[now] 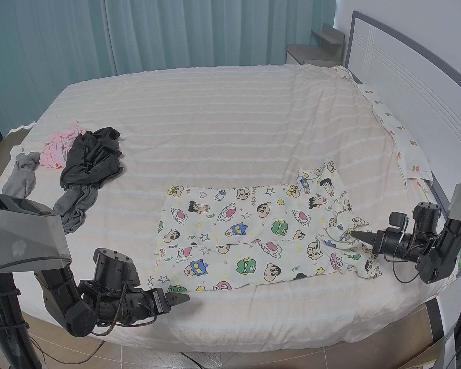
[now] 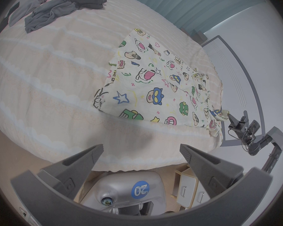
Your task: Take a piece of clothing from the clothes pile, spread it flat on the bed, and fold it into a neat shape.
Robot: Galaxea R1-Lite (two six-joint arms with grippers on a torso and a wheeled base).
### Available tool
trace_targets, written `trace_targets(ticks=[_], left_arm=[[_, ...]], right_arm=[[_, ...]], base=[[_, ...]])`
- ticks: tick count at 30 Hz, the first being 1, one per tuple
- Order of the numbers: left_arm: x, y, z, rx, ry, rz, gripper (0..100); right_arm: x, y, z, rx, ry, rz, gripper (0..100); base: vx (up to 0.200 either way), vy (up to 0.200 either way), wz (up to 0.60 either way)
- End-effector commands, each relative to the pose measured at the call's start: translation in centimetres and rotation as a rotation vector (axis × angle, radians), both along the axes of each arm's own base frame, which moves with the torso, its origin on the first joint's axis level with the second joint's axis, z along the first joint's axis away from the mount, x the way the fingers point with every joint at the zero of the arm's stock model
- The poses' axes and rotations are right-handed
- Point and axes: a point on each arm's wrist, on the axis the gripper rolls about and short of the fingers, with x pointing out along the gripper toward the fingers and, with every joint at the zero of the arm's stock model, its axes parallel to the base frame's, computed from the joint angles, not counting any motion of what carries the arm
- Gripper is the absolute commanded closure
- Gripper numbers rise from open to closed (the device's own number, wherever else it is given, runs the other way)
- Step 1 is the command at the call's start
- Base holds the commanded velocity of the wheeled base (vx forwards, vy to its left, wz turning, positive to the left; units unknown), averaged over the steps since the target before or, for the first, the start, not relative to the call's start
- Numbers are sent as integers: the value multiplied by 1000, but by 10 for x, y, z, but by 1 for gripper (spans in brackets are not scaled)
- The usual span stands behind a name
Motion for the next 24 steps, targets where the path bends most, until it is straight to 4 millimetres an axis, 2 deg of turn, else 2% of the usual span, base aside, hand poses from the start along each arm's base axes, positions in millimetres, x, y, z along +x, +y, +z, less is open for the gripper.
trace_targets(ticks=[1, 15, 24], left_arm=[[-1, -2, -2, -5, 12, 0, 0], [-3, -2, -3, -4, 18, -1, 0], [-3, -2, -3, -4, 23, 2, 0]], right_arm=[[-12, 1, -4, -16, 25, 14, 100], [-47, -2, -32, -115, 106, 56, 100], [-51, -3, -46, -136, 147, 58, 100]], base=[[0, 0, 0], [0, 0, 0], [0, 0, 0]])
